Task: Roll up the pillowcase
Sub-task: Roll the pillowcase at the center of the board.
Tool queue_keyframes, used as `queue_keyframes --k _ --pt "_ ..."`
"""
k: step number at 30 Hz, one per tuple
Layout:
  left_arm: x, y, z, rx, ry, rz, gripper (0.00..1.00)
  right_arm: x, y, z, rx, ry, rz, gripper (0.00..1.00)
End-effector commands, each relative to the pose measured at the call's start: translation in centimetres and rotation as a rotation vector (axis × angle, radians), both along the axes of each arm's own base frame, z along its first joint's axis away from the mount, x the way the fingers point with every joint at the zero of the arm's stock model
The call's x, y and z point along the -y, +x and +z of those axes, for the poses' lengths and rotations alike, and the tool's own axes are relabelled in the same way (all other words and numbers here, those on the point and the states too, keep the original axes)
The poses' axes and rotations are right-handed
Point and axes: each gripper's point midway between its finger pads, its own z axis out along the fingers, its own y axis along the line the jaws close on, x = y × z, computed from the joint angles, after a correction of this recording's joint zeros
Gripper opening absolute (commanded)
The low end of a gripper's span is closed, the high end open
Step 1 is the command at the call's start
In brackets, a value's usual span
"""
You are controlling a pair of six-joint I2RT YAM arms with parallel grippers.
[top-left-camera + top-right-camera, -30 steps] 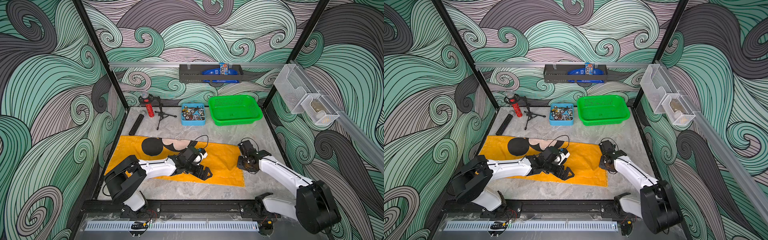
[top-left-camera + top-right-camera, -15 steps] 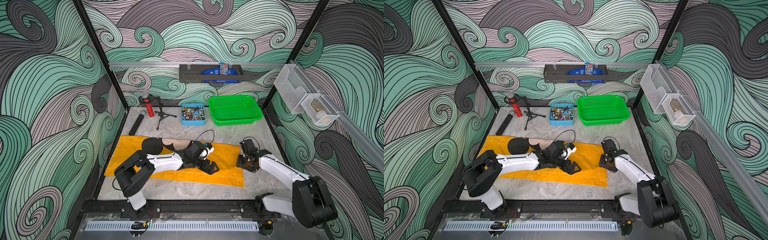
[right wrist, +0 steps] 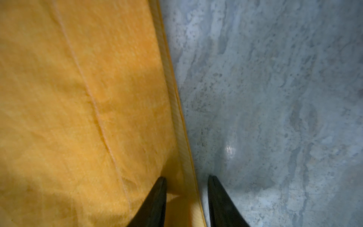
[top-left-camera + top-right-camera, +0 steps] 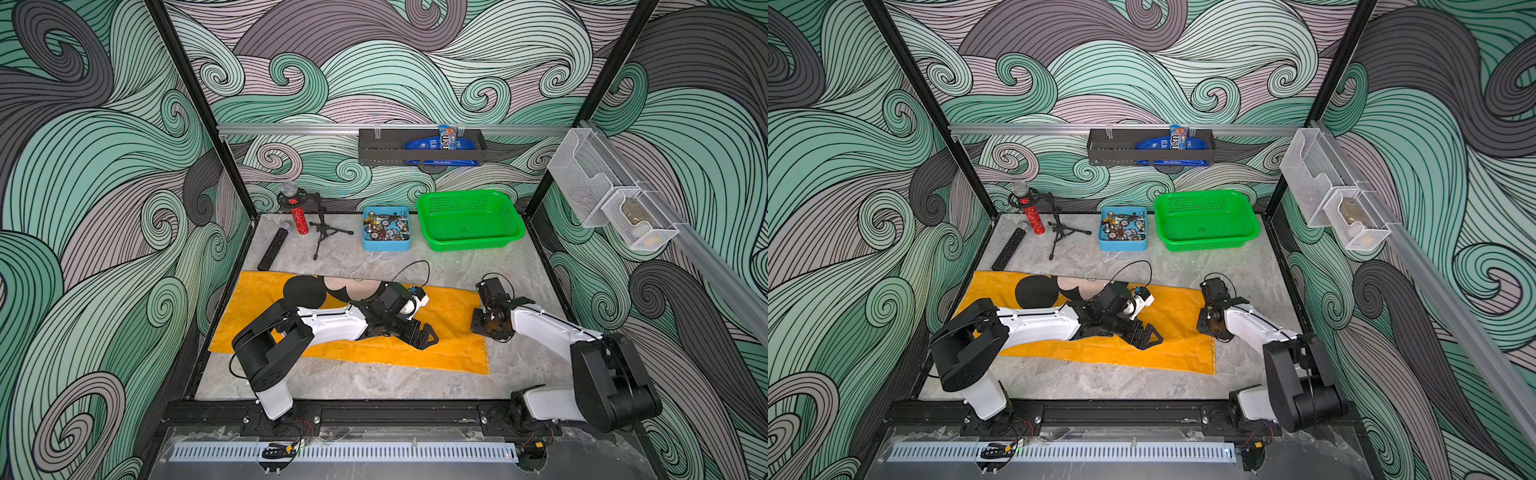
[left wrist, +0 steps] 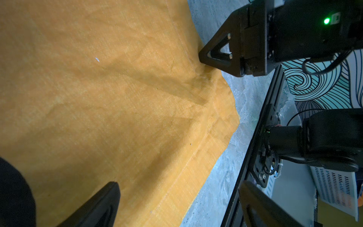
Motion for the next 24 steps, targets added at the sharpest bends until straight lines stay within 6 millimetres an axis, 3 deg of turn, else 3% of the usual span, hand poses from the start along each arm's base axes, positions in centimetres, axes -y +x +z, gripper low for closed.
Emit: queue_keyframes --k 1,5,9,12,18,24 --pt "0.6 0.1 0.5 0.018 -0.018 -0.017 0.98 -0.5 -1.9 -2.0 -0.088 -0.008 0.021 0.34" --pt "0.4 -0.1 0.2 0.010 -0.010 -0.017 0.98 -1.1 -2.5 -2.8 -0.121 -0.017 0.051 0.26" --pt "0.1 -0.2 0.0 0.005 -0.007 -0.014 0.98 -1.2 -2.5 -2.8 -0.116 -0.020 0.060 0.08" --pt "0.1 -0.2 0.0 0.002 -0.006 -0.012 0.98 -1.2 -2.0 -2.2 -0.090 -0.024 0.069 0.01" --pt "0.5 0.0 0.5 0.004 -0.017 -0.014 0.98 1.6 -0.6 0.2 -0.020 -0.117 -0.008 0.00" --pt "1.2 0.5 2.0 0.022 -0.049 -0.011 0.98 5.2 -0.5 1.9 0.003 -0.169 -0.099 0.00"
